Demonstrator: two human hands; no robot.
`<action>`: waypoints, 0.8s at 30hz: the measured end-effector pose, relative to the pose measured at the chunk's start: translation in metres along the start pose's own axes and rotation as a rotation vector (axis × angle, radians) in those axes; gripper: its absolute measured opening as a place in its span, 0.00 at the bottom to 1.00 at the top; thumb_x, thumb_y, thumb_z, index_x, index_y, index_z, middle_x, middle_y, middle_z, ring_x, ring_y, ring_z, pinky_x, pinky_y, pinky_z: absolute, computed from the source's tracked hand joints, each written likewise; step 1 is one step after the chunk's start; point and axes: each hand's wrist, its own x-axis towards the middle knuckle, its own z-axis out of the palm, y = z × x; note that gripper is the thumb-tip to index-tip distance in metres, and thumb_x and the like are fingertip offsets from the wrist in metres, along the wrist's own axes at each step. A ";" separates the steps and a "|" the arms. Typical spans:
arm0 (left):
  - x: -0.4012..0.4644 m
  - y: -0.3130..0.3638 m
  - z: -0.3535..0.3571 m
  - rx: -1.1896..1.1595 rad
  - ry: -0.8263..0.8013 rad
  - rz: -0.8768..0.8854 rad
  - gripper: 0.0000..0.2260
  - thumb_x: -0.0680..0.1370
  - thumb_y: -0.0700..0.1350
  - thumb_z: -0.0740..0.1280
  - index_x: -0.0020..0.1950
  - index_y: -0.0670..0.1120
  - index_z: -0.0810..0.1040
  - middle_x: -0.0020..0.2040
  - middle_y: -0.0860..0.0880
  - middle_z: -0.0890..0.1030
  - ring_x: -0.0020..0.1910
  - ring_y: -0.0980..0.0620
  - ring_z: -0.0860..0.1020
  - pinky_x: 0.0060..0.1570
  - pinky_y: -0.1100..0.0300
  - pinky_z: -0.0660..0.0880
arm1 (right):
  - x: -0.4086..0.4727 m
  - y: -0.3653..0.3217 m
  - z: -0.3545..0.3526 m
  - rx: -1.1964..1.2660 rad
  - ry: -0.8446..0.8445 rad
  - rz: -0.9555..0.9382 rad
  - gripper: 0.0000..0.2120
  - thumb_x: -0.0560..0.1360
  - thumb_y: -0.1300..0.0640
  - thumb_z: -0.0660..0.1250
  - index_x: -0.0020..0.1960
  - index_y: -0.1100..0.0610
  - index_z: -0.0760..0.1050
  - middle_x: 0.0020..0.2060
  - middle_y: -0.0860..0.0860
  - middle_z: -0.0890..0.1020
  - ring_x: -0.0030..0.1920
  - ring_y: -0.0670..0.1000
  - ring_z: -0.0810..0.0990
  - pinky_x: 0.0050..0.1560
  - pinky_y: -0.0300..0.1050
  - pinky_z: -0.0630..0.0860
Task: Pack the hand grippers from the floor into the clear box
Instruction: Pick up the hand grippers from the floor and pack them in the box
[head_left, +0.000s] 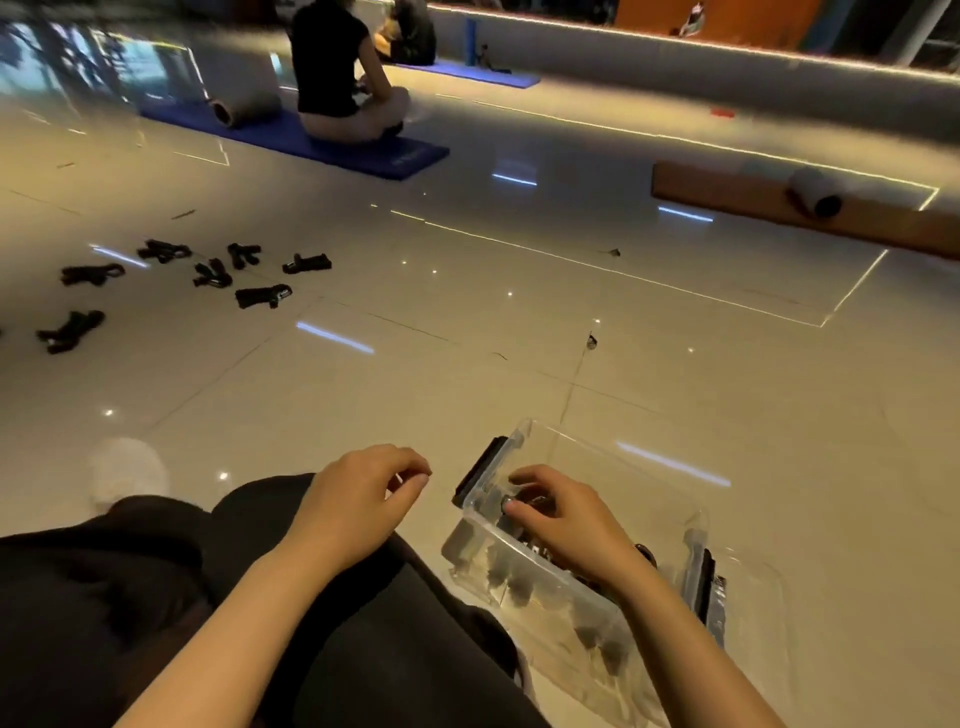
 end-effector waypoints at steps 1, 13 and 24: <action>-0.001 -0.010 -0.019 -0.014 0.025 -0.017 0.08 0.79 0.51 0.62 0.54 0.55 0.79 0.49 0.61 0.79 0.45 0.61 0.76 0.49 0.60 0.75 | 0.012 -0.020 0.000 0.014 -0.007 -0.044 0.14 0.75 0.47 0.66 0.61 0.46 0.73 0.51 0.42 0.80 0.48 0.40 0.79 0.53 0.41 0.78; 0.064 -0.176 -0.173 0.141 0.095 -0.242 0.11 0.77 0.51 0.64 0.58 0.51 0.77 0.48 0.55 0.78 0.43 0.63 0.74 0.42 0.72 0.69 | 0.197 -0.147 0.059 0.168 0.087 -0.186 0.11 0.75 0.49 0.66 0.57 0.45 0.73 0.51 0.42 0.77 0.48 0.40 0.76 0.43 0.32 0.71; 0.192 -0.271 -0.183 0.124 -0.017 -0.239 0.17 0.76 0.55 0.64 0.64 0.55 0.73 0.49 0.59 0.76 0.47 0.63 0.74 0.44 0.71 0.70 | 0.342 -0.153 0.092 0.171 0.001 -0.070 0.13 0.75 0.50 0.67 0.59 0.46 0.73 0.54 0.43 0.76 0.48 0.40 0.75 0.41 0.30 0.70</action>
